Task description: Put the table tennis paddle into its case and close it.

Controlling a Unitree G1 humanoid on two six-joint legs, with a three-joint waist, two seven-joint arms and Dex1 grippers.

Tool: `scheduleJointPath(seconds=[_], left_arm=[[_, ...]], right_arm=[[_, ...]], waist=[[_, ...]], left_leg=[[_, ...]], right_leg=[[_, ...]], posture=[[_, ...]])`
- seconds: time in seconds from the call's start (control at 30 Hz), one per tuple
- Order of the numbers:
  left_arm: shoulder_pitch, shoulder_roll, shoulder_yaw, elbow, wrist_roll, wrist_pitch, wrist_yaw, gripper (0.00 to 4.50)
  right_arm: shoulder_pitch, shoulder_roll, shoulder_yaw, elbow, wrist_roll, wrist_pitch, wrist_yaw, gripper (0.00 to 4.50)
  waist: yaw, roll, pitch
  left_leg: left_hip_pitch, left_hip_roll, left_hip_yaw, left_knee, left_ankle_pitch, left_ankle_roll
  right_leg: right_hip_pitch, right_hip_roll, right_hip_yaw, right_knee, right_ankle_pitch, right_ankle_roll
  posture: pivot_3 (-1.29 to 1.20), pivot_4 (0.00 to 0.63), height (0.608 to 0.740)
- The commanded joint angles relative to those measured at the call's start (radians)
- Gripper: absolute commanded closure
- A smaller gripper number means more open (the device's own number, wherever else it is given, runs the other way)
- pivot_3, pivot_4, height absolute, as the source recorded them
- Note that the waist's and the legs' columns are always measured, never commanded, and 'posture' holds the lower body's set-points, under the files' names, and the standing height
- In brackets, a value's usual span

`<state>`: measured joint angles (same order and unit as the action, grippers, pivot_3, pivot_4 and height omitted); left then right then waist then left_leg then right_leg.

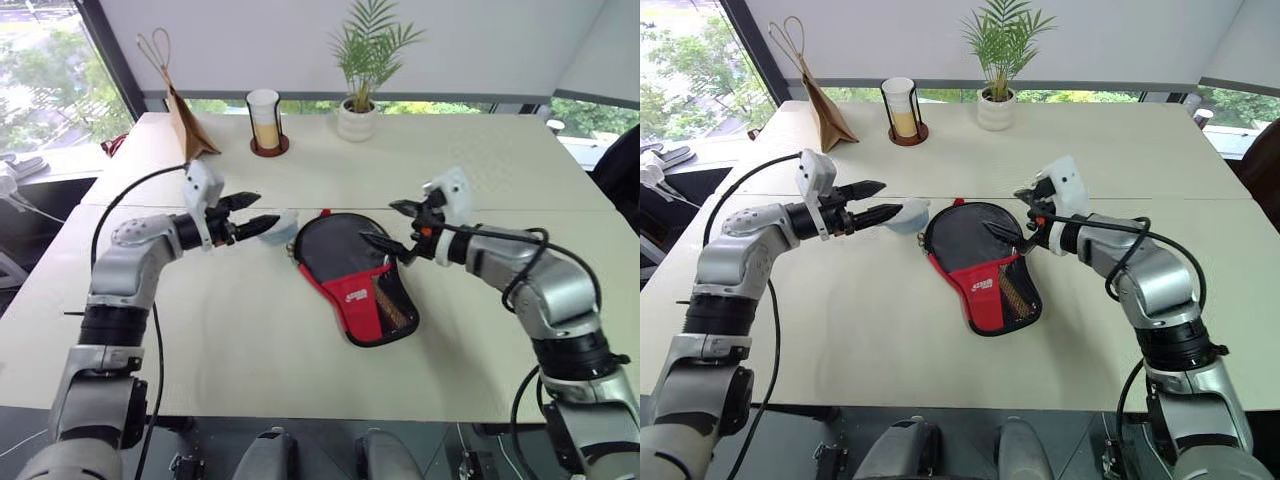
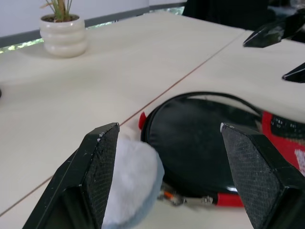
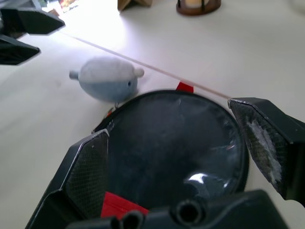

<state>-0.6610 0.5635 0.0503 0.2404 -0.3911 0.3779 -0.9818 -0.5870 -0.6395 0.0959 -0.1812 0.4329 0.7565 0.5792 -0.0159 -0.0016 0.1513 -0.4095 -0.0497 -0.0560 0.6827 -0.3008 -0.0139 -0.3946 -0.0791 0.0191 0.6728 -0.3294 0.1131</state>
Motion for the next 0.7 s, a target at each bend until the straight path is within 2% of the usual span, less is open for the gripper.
scheduleJointPath(seconds=[0.03, 0.2, 0.33, 0.47, 0.7], left_arm=[[0.039, 0.028, -0.014, -0.099, -0.004, -0.008, -0.044, 1.01], [0.115, 0.059, -0.013, -0.194, -0.051, 0.056, -0.098, 1.01], [0.157, 0.065, -0.014, -0.24, -0.062, 0.077, -0.101, 1.01], [0.178, 0.054, -0.017, -0.271, -0.066, 0.094, -0.09, 1.01], [0.226, 0.088, 0.007, -0.344, -0.115, 0.139, -0.108, 1.01]], right_arm=[[0.024, -0.036, -0.036, -0.052, 0.014, 0.1, 0.005, 0.0], [0.099, -0.092, -0.196, -0.165, 0.204, 0.41, 0.035, 0.0], [0.134, -0.092, -0.264, -0.161, 0.294, 0.531, 0.051, 0.0], [0.135, -0.086, -0.259, -0.062, 0.304, 0.539, 0.081, 0.0], [0.148, -0.111, -0.121, 0.06, 0.221, 0.431, 0.161, 0.0]], waist=[[0.004, 0.0, 0.0], [0.003, 0.0, 0.0], [0.001, 0.0, 0.0], [0.001, 0.0, 0.0], [0.001, 0.0, 0.0]], left_leg=[[0.0, 0.0, 0.0, 0.0, 0.0, 0.0], [0.0, 0.0, -0.001, 0.0, 0.0, 0.0], [0.0, 0.0, -0.001, 0.0, 0.0, 0.0], [0.0, 0.0, -0.001, 0.0, 0.0, 0.001], [0.0, 0.0, -0.001, 0.0, 0.0, 0.001]], right_leg=[[0.0, 0.0, 0.0, 0.0, 0.0, 0.0], [0.001, -0.001, 0.0, -0.001, 0.0, 0.0], [0.002, 0.0, 0.0, -0.002, 0.0, 0.0], [0.002, 0.0, 0.0, -0.001, 0.0, 0.0], [0.002, 0.0, 0.0, -0.002, 0.0, 0.0]], posture=[[0.0, 0.15, 0.74], [0.0, 0.15, 0.74], [0.0, 0.15, 0.74], [0.0, 0.15, 0.74], [0.0, 0.15, 0.74]])
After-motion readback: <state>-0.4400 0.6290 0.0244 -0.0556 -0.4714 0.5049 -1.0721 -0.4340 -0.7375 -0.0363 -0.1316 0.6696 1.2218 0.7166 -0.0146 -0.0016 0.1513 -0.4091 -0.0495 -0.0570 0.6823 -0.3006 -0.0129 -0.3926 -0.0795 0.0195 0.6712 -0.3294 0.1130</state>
